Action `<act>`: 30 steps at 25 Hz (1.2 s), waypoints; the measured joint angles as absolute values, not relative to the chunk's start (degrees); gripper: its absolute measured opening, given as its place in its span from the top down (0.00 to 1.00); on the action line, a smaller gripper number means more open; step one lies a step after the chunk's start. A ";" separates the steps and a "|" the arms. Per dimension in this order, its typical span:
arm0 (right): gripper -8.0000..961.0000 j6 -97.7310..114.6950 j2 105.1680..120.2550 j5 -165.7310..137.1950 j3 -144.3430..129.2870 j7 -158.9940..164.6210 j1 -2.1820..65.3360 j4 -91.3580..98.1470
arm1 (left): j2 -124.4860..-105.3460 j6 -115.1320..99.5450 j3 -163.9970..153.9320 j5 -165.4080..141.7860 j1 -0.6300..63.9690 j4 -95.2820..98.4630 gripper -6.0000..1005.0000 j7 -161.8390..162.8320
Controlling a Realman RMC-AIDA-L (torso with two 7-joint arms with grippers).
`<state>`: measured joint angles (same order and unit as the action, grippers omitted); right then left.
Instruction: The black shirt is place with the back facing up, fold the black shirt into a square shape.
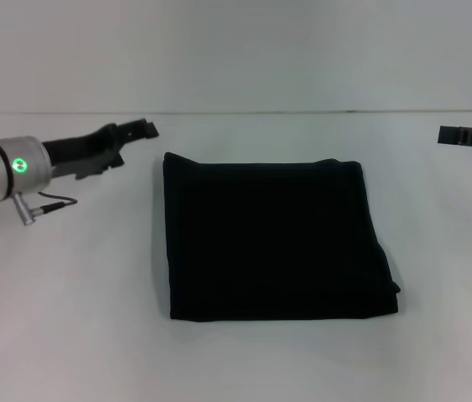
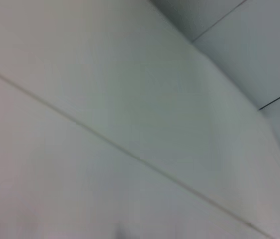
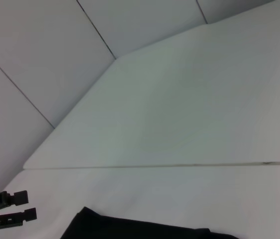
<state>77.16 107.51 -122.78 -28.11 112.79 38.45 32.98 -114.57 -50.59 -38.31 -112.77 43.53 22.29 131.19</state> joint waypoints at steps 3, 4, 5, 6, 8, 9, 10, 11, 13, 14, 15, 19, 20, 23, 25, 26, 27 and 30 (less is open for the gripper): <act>0.05 76.44 107.78 -122.78 -29.33 112.80 38.54 32.97 | -114.97 -48.98 -41.44 -112.77 44.08 22.20 0.06 132.61; 0.05 76.31 107.93 -122.79 -29.58 112.79 38.55 33.05 | -115.03 -48.84 -41.79 -112.77 44.31 22.04 0.06 132.64; 0.05 76.26 108.09 -122.79 -29.78 112.74 38.56 33.14 | -115.11 -48.51 -42.29 -112.76 44.70 21.68 0.06 132.66; 0.05 76.24 108.23 -122.79 -29.95 112.61 38.56 33.25 | -115.20 -47.92 -42.69 -112.76 45.03 21.28 0.06 132.68; 0.05 76.23 108.39 -122.79 -30.17 112.32 38.57 33.32 | -115.52 -46.62 -43.47 -112.76 45.50 20.58 0.06 132.82; 0.05 76.18 108.48 -122.78 -30.28 112.19 38.58 33.33 | -115.67 -46.11 -43.73 -112.76 45.65 20.39 0.06 132.90; 0.05 76.04 108.57 -122.79 -30.39 112.08 38.58 33.33 | -115.92 -45.54 -44.22 -112.76 45.83 20.11 0.06 133.00; 0.05 75.74 108.64 -122.79 -30.48 112.02 38.58 33.35 | -116.06 -45.19 -44.70 -112.76 45.96 19.98 0.06 133.03; 0.05 75.32 108.73 -122.78 -30.79 111.71 38.54 33.36 | -116.34 -44.45 -46.08 -112.76 46.28 19.76 0.06 133.12; 0.05 75.30 108.78 -122.78 -30.90 111.56 38.50 33.36 | -116.40 -44.29 -46.49 -112.76 46.36 19.74 0.06 133.14; 0.05 75.22 108.81 -122.79 -31.01 111.38 38.47 33.36 | -116.43 -44.16 -46.74 -112.76 46.41 19.72 0.06 133.16; 0.05 74.91 108.88 -122.78 -31.03 111.17 38.33 33.31 | -116.63 -43.59 -47.33 -112.76 46.82 19.66 0.06 133.18; 0.05 74.88 108.93 -122.78 -31.03 111.17 38.27 33.32 | -116.73 -43.56 -47.46 -112.76 46.93 19.64 0.06 133.18; 0.05 74.85 109.00 -122.77 -31.03 111.17 38.17 33.35 | -117.13 -43.50 -48.17 -112.76 47.28 19.58 0.06 133.19; 0.05 74.81 109.01 -122.68 -31.03 111.17 38.14 33.33 | -117.48 -42.98 -48.77 -112.76 47.56 19.42 0.06 133.20; 0.05 74.79 109.01 -122.61 -31.03 111.17 38.10 33.30 | -117.71 -42.33 -49.17 -112.76 47.78 19.15 0.06 133.22; 0.05 74.75 109.01 -122.57 -31.03 111.17 38.07 33.30 | -117.77 -42.08 -49.28 -112.76 47.86 19.07 0.06 133.23; 0.05 74.68 109.08 -122.54 -31.03 111.17 38.07 33.35 | -117.93 -41.21 -50.09 -112.76 48.25 18.51 0.07 133.28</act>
<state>74.68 109.08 -122.54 -31.03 111.17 38.07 33.35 -117.93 -41.21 -50.08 -112.76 48.25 18.51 133.28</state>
